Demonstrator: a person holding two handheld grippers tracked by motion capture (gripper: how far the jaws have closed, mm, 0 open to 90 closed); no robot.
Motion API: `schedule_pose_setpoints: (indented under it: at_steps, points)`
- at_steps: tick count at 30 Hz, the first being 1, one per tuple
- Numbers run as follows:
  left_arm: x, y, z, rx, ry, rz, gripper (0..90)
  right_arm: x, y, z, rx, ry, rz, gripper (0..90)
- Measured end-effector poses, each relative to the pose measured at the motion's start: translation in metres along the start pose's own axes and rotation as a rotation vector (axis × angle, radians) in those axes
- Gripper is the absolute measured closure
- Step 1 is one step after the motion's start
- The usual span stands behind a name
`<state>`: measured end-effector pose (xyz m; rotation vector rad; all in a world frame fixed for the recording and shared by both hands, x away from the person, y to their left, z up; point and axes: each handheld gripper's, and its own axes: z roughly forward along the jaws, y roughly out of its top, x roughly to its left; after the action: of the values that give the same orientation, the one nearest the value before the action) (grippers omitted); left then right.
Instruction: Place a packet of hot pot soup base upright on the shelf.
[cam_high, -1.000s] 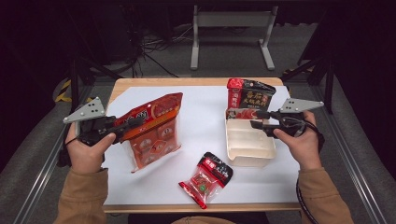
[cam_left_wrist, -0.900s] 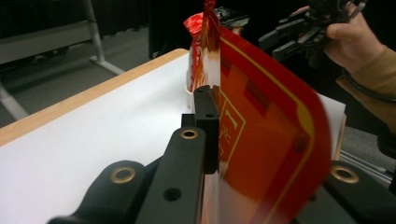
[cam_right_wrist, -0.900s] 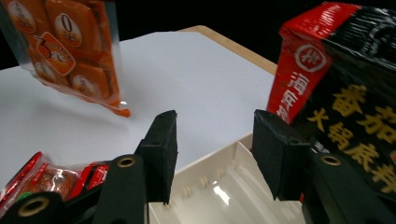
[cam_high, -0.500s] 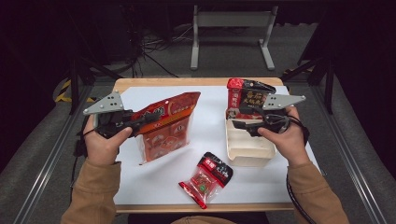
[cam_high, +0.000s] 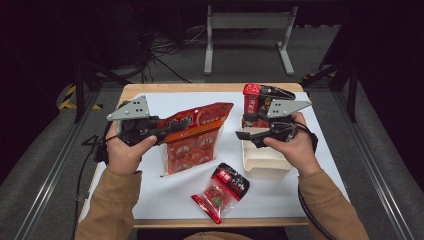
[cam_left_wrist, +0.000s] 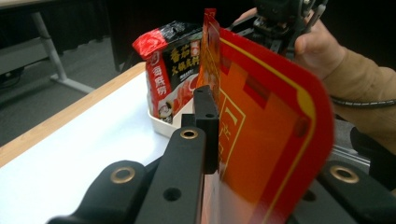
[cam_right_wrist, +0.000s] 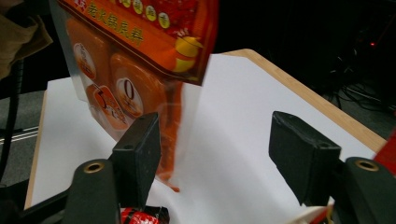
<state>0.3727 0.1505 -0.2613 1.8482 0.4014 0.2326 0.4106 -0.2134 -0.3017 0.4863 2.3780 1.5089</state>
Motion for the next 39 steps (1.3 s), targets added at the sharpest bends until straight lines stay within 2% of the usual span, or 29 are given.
schedule_pose_setpoints:
  at_steps: [6,14,22,28,33,36,39]
  points:
    - [-0.001,0.004,0.006,-0.003,-0.017,0.019,90.0,0.004,0.005,0.012,-0.013,0.049,-0.023,31.2]
    - [-0.004,0.005,0.013,-0.006,-0.040,0.020,90.0,0.009,0.007,0.030,-0.004,0.096,-0.051,28.6]
    - [-0.008,0.009,0.015,-0.032,-0.060,0.033,90.0,0.015,0.008,0.039,-0.019,0.142,-0.076,27.4]
    - [-0.009,0.009,0.017,-0.035,-0.065,0.031,90.0,0.016,0.007,0.044,-0.037,0.180,-0.073,27.6]
    - [-0.009,0.008,0.016,-0.040,-0.067,0.033,90.0,0.017,0.005,0.045,-0.035,0.203,-0.075,34.5]
    - [-0.009,0.007,0.016,-0.046,-0.071,0.024,90.0,0.017,0.003,0.046,-0.045,0.234,-0.065,36.7]
    - [-0.009,0.006,0.016,-0.051,-0.070,0.023,90.0,0.018,0.000,0.050,-0.045,0.263,-0.068,43.1]
